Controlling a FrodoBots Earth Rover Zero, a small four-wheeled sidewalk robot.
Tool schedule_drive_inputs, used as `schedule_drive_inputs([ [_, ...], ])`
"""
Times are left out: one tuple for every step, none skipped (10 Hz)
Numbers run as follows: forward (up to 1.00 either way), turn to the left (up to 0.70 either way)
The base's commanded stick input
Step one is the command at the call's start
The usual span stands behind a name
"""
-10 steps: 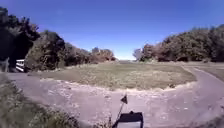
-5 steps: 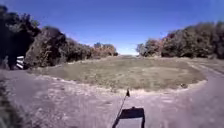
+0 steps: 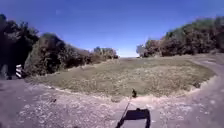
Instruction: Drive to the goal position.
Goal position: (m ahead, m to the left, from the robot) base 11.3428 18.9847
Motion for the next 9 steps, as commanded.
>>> schedule_drive_inputs([
  [0.00, 0.00],
  [0.00, 0.43],
  [0.00, 1.00],
  [0.00, 1.00],
  [0.00, 1.00],
  [0.00, 1.00],
  [0.00, 1.00],
  [0.00, 1.00],
  [0.00, 1.00],
])
